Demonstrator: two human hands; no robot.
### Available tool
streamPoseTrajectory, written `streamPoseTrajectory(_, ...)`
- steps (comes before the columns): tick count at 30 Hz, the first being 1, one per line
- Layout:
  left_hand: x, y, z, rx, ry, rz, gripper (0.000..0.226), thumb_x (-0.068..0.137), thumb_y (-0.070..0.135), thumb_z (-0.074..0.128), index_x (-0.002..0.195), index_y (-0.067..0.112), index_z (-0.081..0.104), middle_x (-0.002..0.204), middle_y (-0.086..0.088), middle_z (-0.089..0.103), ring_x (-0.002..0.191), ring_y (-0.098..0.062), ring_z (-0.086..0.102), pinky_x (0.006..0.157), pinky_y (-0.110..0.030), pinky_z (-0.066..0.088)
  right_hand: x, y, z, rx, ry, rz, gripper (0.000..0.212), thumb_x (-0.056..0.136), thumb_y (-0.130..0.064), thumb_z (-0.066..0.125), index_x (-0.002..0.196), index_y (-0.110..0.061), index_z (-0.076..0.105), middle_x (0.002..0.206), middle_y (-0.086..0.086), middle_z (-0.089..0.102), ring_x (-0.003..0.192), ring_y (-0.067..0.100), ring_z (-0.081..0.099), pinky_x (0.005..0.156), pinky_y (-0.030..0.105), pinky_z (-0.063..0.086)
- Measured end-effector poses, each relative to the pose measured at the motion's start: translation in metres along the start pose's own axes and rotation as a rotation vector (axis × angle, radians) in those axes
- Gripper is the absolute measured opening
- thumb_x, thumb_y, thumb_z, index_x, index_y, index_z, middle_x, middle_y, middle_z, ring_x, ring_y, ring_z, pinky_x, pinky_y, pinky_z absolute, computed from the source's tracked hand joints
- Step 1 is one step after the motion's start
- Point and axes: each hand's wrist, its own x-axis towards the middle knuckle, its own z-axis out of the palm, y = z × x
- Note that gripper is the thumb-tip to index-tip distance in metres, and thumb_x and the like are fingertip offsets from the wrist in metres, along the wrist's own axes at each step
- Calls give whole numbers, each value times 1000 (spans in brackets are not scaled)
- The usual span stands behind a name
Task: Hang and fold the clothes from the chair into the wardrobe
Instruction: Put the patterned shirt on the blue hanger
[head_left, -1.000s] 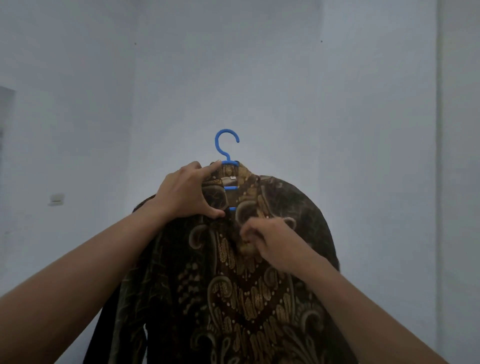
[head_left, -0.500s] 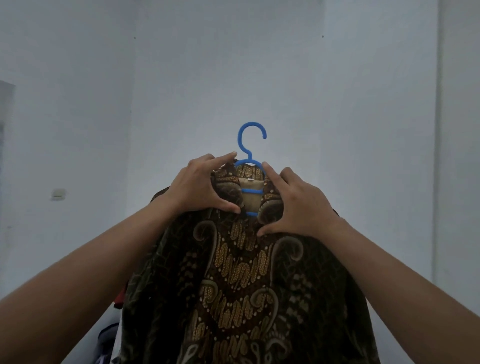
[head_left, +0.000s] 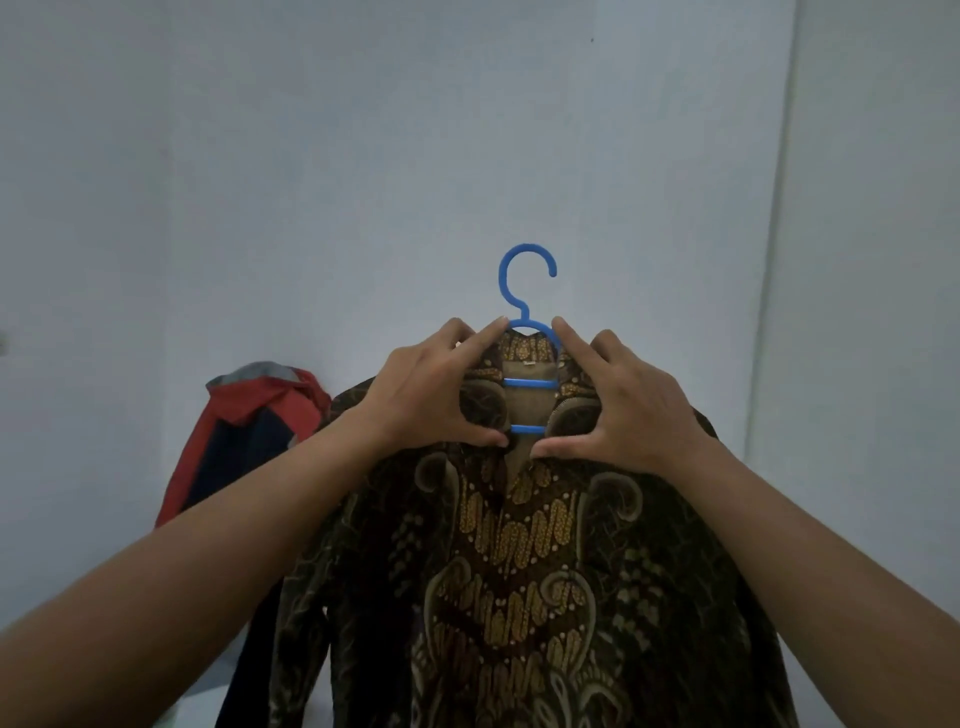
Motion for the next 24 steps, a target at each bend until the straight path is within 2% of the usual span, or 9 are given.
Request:
streamPoseTrajectory(2, 2, 16, -5, -22, 10, 10, 124, 58, 75, 77, 157, 25, 22, 126, -5, 52, 94, -23, 62, 70, -35, 52, -14, 2, -17, -36, -7, 20, 128, 56, -100, 47, 157, -32, 7, 108, -4, 44, 81, 14, 50, 65, 33, 55)
streamPoseTrajectory(5, 5, 44, -17, -42, 20, 36, 124, 57, 75, 77, 156, 26, 21, 125, -5, 52, 91, -23, 63, 67, -33, 52, -39, 4, -49, -86, -19, 55, 122, 60, -97, 48, 157, -32, 13, 108, -3, 45, 82, 14, 50, 65, 33, 55)
streamPoseTrajectory(12, -2, 132, -71, -117, 57, 92, 123, 56, 74, 79, 156, 28, 24, 124, -5, 54, 92, -24, 63, 69, -35, 54, -114, 0, -146, -153, -8, 138, 114, 64, -90, 54, 156, -32, 18, 106, -5, 45, 82, 11, 49, 63, 28, 51)
streamPoseTrajectory(16, -33, 187, -102, -159, 16, 77, 124, 56, 75, 78, 157, 30, 21, 116, -2, 55, 90, -21, 60, 67, -30, 49, -170, -17, -196, -163, -55, 179, 116, 62, -90, 55, 156, -34, 16, 105, -5, 43, 83, 12, 48, 66, 34, 55)
streamPoseTrajectory(24, -96, 277, -157, -265, -80, 176, 123, 55, 75, 78, 155, 30, 22, 114, 0, 55, 85, -19, 60, 65, -33, 53, -287, -68, -277, -166, -162, 337, 122, 58, -85, 65, 156, -37, 11, 104, -4, 43, 83, 13, 48, 69, 34, 54)
